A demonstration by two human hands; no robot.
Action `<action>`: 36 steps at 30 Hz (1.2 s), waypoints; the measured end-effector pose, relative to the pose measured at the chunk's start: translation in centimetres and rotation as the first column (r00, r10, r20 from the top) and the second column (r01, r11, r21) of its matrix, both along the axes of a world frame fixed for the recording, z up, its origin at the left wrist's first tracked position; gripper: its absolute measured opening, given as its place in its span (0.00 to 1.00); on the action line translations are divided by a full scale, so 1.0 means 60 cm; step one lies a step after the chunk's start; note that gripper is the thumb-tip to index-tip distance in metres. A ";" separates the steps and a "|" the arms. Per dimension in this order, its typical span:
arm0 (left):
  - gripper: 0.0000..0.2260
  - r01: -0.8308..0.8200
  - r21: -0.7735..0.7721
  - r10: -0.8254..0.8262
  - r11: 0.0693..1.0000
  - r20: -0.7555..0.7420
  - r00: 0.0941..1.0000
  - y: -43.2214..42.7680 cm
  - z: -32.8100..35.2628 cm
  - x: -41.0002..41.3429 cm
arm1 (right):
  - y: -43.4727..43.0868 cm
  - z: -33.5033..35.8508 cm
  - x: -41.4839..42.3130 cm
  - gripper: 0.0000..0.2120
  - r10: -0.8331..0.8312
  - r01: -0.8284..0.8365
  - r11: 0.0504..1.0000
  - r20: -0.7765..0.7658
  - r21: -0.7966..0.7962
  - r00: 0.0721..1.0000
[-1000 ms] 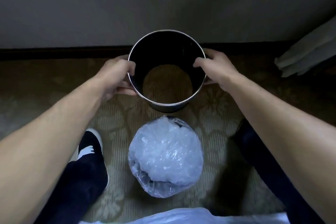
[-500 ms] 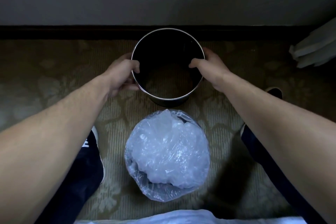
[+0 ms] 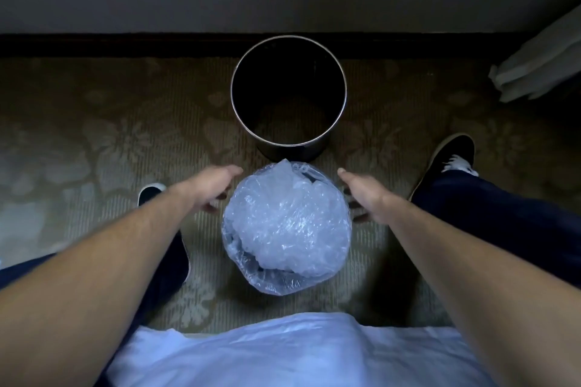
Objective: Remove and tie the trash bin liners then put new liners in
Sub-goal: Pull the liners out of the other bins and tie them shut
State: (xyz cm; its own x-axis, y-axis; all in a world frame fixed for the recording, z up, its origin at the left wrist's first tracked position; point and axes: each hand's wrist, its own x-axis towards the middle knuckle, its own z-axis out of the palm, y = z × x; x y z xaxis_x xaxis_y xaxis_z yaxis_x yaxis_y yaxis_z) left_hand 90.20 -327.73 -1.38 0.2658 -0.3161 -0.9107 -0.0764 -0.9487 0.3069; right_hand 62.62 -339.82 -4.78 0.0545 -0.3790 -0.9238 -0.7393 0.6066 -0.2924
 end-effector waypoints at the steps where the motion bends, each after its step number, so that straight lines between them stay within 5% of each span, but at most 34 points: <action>1: 0.20 -0.012 0.033 0.013 0.999 -0.052 0.999 0.014 0.001 -0.012 | 0.011 -0.012 -0.006 0.35 0.004 -0.004 0.998 0.003 0.055 1.000; 5: 0.22 -0.066 0.024 0.069 0.998 -0.149 0.986 0.047 0.018 -0.041 | 0.037 0.011 -0.007 0.36 -0.038 0.037 0.997 0.014 0.072 0.999; 10: 0.24 0.034 -0.016 -0.033 0.999 0.082 0.996 0.056 0.047 -0.023 | 0.032 0.076 -0.012 0.19 -0.024 0.026 0.992 0.012 -0.122 1.000; 13: 0.13 0.053 -0.016 -0.052 0.998 0.082 0.995 0.058 0.081 -0.018 | 0.029 0.112 -0.025 0.25 0.017 -0.019 0.992 -0.015 -0.124 1.000; 16: 0.06 0.075 -0.016 -0.074 0.997 0.054 0.996 0.076 0.119 -0.021 | 0.038 0.165 -0.042 0.19 0.050 -0.052 0.994 -0.020 -0.094 0.999; 21: 0.18 0.034 -0.150 -0.041 0.988 -0.044 0.998 0.117 0.180 -0.029 | 0.071 0.231 -0.082 0.08 0.039 -0.029 0.997 0.147 -0.070 0.988; 29: 0.20 -0.050 -0.389 0.077 0.920 0.055 0.996 0.152 0.262 -0.064 | 0.132 0.288 -0.125 0.06 0.195 -0.141 0.872 0.069 -0.468 0.978; 34: 0.13 -0.192 -0.450 0.263 0.872 0.100 0.960 0.151 0.327 -0.068 | 0.134 0.338 -0.140 0.07 0.001 0.112 0.858 0.219 -0.501 0.976; 36: 0.10 -0.128 -0.466 0.244 0.875 0.197 0.950 0.156 0.340 -0.057 | 0.131 0.358 -0.141 0.07 -0.104 0.247 0.867 0.328 -0.432 0.939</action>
State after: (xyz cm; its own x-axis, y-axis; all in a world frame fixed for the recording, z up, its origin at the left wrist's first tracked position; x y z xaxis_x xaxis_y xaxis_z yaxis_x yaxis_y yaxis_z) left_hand 86.78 -318.40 19.02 0.5534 -0.5920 -0.5859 -0.0384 -0.7208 0.6921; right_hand 54.17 -331.95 16.71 0.1783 -0.7842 -0.5944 -0.4741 0.4608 -0.7502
